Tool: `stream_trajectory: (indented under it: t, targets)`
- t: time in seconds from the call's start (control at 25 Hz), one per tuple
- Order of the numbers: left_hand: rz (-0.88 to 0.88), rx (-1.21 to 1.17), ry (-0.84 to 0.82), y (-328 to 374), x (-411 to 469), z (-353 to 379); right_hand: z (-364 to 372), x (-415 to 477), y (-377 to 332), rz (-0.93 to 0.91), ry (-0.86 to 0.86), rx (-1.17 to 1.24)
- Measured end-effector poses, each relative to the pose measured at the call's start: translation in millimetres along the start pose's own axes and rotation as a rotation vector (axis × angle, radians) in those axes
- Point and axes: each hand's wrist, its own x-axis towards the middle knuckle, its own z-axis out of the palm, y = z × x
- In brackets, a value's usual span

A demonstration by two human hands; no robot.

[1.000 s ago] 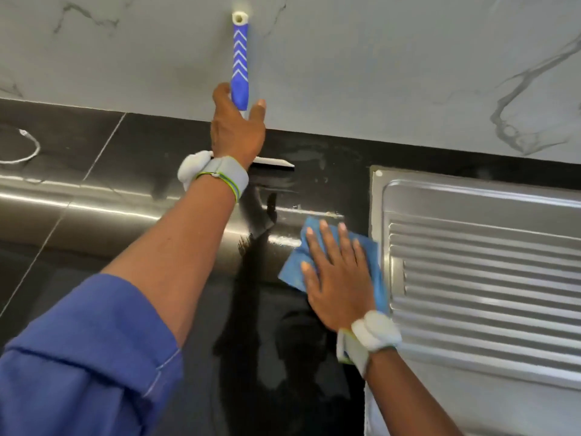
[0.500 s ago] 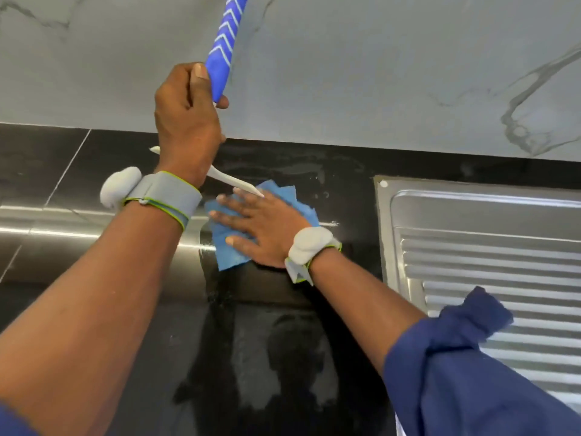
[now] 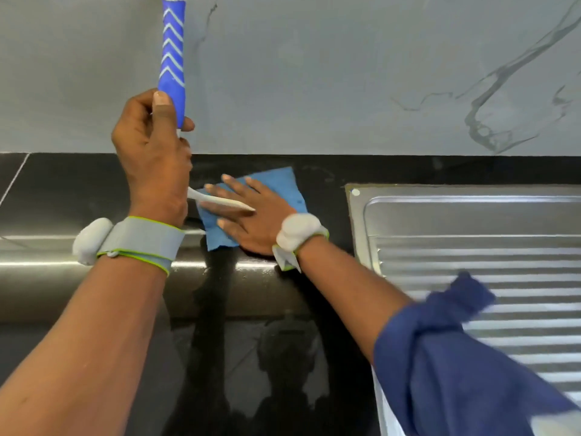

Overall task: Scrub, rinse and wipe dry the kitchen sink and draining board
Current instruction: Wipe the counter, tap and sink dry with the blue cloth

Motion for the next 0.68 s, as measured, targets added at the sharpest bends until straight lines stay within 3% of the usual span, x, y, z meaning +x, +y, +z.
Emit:
stream_trajectory:
  t: [0.08, 0.32, 0.4, 0.52, 0.56, 0.68]
  targets:
    - [-0.013, 0.003, -0.005, 0.1, -2.0, 5.2, -1.2, 16.1, 42.7, -0.084, -0.023, -0.01]
    - [-0.097, -0.045, -0.021, -1.7, -1.2, 24.9, -10.7, -77.7, 141.2, 0.093, 0.063, 0.04]
    - [-0.122, -0.085, -0.018, -6.9, -6.1, 35.3, -3.5, -125.5, 161.7, 0.292, 0.134, -0.012]
    - [-0.153, -0.137, -0.029, -14.8, -25.1, 62.5, 6.6, -168.0, 149.3, 0.807, 0.197, -0.024]
    - [-0.145, -0.12, -0.027, -18.8, -29.9, 70.4, 10.9, -170.7, 135.8, 0.903, 0.175, -0.011]
    - [-0.105, 0.001, -0.065, -29.0, -40.4, 82.0, 17.6, -182.1, 85.1, 0.899, 0.098, 0.043]
